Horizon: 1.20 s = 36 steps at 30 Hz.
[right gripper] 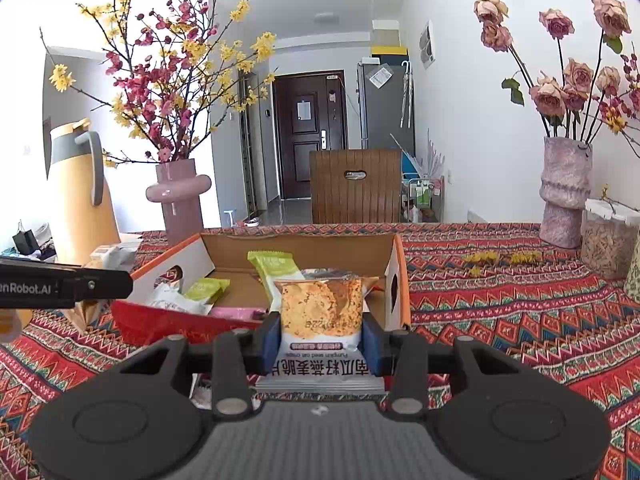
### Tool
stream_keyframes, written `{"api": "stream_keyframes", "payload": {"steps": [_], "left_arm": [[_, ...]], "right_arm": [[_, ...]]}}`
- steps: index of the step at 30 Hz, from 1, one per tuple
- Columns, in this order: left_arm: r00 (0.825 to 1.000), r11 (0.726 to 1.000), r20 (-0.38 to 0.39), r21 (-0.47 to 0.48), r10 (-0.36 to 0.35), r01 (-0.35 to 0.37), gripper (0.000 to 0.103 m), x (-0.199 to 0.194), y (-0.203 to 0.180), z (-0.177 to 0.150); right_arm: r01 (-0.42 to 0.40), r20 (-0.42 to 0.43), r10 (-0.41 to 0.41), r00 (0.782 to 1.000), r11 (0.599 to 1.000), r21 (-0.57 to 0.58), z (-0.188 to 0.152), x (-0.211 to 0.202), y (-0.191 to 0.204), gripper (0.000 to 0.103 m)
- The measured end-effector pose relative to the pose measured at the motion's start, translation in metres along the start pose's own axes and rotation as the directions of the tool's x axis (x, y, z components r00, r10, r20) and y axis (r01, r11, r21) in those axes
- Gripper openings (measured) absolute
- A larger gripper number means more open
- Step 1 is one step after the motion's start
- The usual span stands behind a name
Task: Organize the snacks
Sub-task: 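Lift both cookie packets and carry them over the box, then lower both cookie packets into the box and open both grippers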
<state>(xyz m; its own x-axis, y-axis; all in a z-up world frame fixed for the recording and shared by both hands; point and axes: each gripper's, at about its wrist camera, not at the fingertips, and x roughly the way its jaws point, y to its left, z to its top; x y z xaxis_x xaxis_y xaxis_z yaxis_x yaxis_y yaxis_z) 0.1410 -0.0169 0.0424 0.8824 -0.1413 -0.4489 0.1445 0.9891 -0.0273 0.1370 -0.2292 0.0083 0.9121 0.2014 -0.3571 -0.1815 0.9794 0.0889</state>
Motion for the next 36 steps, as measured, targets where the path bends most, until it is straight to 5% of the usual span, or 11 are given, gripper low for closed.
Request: {"api": "stream_keyframes", "payload": {"steps": [16, 25, 36], "left_arm": [[0.991, 0.99, 0.021, -0.058, 0.13, -0.129, 0.041, 0.063, 0.035, 0.04], [0.975, 0.974, 0.037, -0.07, 0.219, -0.216, 0.041, 0.097, 0.052, 0.02], [0.979, 0.977, -0.001, -0.072, 0.204, -0.203, 0.042, 0.106, 0.055, 0.011]], "right_arm": [[0.032, 0.019, -0.032, 0.999, 0.999, -0.005, 0.054, 0.07, -0.003, 0.041], [0.038, -0.008, -0.038, 0.999, 0.999, 0.022, 0.031, 0.108, -0.005, 0.041], [0.022, -0.035, -0.021, 0.999, 0.999, 0.036, 0.025, 0.109, -0.008, 0.041]]}}
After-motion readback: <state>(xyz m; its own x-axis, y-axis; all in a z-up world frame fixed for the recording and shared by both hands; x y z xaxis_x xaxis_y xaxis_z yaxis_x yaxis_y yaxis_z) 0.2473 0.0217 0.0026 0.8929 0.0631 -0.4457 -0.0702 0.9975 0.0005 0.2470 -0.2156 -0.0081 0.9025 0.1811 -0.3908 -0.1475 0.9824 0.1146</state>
